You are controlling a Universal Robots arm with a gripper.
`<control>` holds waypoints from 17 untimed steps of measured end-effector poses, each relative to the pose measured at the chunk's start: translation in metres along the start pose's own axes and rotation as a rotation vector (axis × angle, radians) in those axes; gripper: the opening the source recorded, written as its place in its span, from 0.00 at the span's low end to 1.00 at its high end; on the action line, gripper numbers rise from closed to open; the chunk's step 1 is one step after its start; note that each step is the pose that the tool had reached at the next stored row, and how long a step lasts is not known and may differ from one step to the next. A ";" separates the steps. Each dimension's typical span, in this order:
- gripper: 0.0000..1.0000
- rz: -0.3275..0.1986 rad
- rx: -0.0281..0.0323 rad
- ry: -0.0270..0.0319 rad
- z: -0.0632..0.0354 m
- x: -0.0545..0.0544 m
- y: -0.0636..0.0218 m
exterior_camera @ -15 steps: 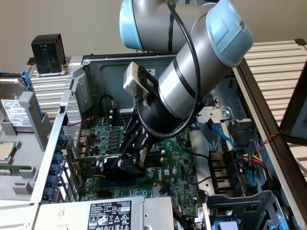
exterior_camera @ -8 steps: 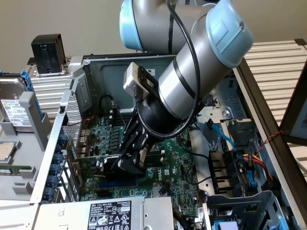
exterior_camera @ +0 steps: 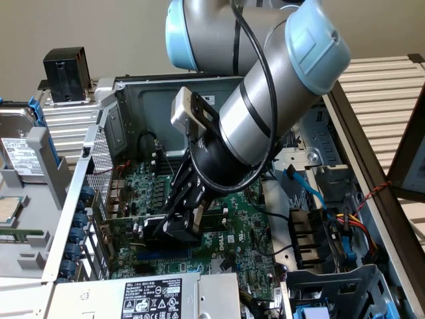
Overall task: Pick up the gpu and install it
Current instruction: 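Insert the gpu into the slot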
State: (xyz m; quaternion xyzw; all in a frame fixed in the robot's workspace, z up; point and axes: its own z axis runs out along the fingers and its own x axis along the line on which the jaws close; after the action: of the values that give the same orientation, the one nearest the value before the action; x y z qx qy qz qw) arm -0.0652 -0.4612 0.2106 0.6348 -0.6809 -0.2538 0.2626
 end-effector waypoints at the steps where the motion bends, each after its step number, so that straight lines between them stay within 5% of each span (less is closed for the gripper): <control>1: 0.27 0.000 -0.0003 0.0001 0.0000 0.000 0.0000; 17: 0.27 0.000 -0.0009 0.0001 0.0018 0.000 -0.0015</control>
State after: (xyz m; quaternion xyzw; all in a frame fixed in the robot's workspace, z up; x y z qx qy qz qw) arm -0.0653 -0.4609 0.2082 0.6346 -0.6809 -0.2540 0.2630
